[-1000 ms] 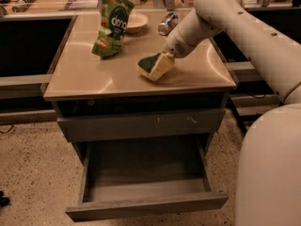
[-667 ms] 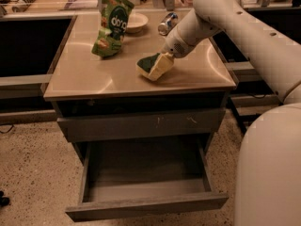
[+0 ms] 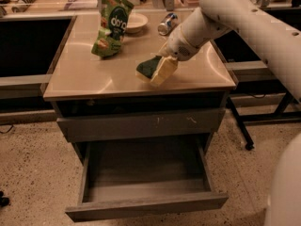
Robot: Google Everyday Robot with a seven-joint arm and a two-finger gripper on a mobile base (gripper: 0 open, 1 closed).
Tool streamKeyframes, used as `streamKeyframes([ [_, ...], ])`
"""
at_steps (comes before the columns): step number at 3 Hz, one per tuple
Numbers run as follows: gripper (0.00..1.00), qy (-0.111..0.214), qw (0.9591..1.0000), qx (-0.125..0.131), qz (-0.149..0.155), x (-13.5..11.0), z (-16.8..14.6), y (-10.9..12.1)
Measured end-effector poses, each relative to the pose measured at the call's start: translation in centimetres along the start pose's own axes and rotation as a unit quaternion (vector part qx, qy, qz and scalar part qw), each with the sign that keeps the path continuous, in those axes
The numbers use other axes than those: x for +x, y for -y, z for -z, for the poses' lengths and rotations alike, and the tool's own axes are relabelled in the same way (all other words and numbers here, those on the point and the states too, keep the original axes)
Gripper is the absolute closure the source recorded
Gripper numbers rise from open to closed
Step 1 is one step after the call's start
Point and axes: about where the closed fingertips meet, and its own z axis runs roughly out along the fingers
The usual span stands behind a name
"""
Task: Place sponge into middle drawer
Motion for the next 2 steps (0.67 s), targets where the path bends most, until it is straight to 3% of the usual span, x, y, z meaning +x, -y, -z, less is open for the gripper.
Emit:
streamKeyframes([
  [1,1.00,0.013,0.9997,-0.007,0.017,-0.8,2.2,-5.0],
  [2,1.00,0.013,0.9998,-0.017,0.002,-0.4,4.3,-11.9],
])
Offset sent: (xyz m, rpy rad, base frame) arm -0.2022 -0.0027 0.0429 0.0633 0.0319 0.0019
